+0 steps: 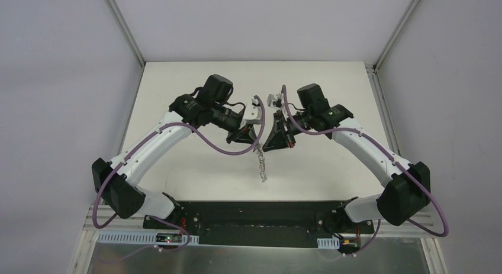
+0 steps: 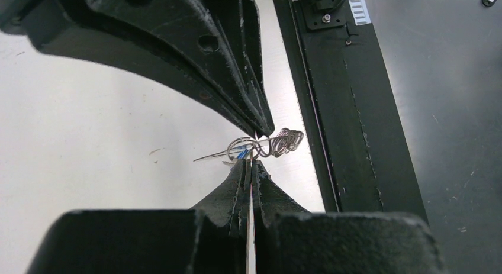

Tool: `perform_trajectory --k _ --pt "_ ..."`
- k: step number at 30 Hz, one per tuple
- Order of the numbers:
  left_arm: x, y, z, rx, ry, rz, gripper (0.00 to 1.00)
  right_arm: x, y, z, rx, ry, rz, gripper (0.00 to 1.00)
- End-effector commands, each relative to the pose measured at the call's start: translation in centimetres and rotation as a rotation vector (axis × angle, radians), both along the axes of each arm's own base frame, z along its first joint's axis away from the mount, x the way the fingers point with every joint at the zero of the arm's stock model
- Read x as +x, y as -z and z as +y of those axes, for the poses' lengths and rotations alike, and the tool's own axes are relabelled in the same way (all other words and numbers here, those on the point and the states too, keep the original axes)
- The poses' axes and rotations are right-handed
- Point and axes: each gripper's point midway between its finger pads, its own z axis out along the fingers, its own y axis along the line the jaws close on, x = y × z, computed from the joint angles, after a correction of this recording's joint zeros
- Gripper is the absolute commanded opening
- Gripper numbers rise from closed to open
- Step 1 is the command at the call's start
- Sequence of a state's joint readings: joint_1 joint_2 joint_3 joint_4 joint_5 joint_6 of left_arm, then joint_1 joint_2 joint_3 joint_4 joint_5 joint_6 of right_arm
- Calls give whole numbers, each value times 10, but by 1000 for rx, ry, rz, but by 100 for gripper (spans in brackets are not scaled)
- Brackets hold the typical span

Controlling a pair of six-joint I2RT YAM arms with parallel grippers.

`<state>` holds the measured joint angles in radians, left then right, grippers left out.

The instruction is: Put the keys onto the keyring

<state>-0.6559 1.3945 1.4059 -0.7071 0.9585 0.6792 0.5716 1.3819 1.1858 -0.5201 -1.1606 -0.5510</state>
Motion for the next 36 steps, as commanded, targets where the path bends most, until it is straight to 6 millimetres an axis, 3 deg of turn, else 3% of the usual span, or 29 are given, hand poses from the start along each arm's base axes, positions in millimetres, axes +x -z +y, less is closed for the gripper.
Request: perform_trajectory --k 1,36 --pt "-7 -8 -3 -17 60 -49 0 -6 -19 8 62 -69 -34 0" --pt "-40 -11 3 -50 218 -25 0 -2 -14 13 48 -73 14 0"
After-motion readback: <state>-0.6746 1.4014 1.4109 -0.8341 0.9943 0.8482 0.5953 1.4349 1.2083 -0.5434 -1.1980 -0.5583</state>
